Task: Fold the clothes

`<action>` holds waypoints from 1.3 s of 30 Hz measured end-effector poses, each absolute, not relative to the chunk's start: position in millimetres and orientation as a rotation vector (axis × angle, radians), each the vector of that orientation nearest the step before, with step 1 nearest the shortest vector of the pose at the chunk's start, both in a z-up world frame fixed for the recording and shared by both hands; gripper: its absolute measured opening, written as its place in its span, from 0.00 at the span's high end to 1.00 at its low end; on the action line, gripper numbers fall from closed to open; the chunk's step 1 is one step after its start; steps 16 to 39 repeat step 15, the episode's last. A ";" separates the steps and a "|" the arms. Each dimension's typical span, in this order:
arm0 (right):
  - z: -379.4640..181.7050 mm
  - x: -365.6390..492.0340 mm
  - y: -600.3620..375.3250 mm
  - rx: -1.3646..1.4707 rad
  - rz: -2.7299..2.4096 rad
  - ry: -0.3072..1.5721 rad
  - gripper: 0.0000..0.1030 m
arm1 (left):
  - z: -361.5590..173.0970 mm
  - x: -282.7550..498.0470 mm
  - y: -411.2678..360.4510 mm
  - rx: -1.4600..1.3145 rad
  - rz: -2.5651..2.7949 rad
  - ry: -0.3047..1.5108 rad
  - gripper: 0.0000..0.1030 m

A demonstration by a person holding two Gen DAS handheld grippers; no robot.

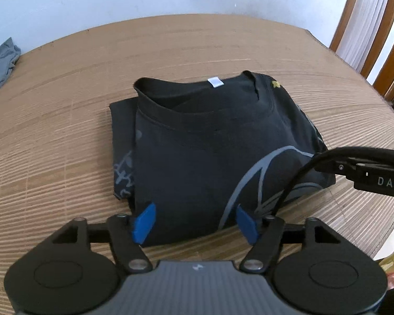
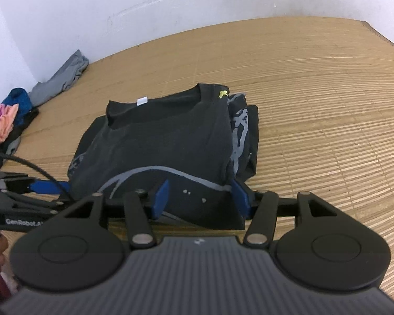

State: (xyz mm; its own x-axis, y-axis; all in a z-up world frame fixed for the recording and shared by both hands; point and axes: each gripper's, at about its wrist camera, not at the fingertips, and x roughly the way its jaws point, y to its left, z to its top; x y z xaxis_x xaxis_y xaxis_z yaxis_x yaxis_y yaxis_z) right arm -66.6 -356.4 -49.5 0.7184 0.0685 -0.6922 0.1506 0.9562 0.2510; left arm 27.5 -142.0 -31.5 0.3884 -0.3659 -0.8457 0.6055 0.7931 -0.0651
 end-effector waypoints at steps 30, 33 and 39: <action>-49.5 -69.5 -357.6 0.288 -0.053 0.788 0.46 | -30.9 23.7 -138.9 0.229 -0.628 0.986 0.18; -49.5 -69.5 -357.6 0.288 -0.053 0.788 0.46 | -30.9 23.7 -138.9 0.229 -0.628 0.986 0.18; -49.5 -69.5 -357.6 0.288 -0.053 0.788 0.46 | -30.9 23.7 -138.9 0.229 -0.628 0.986 0.18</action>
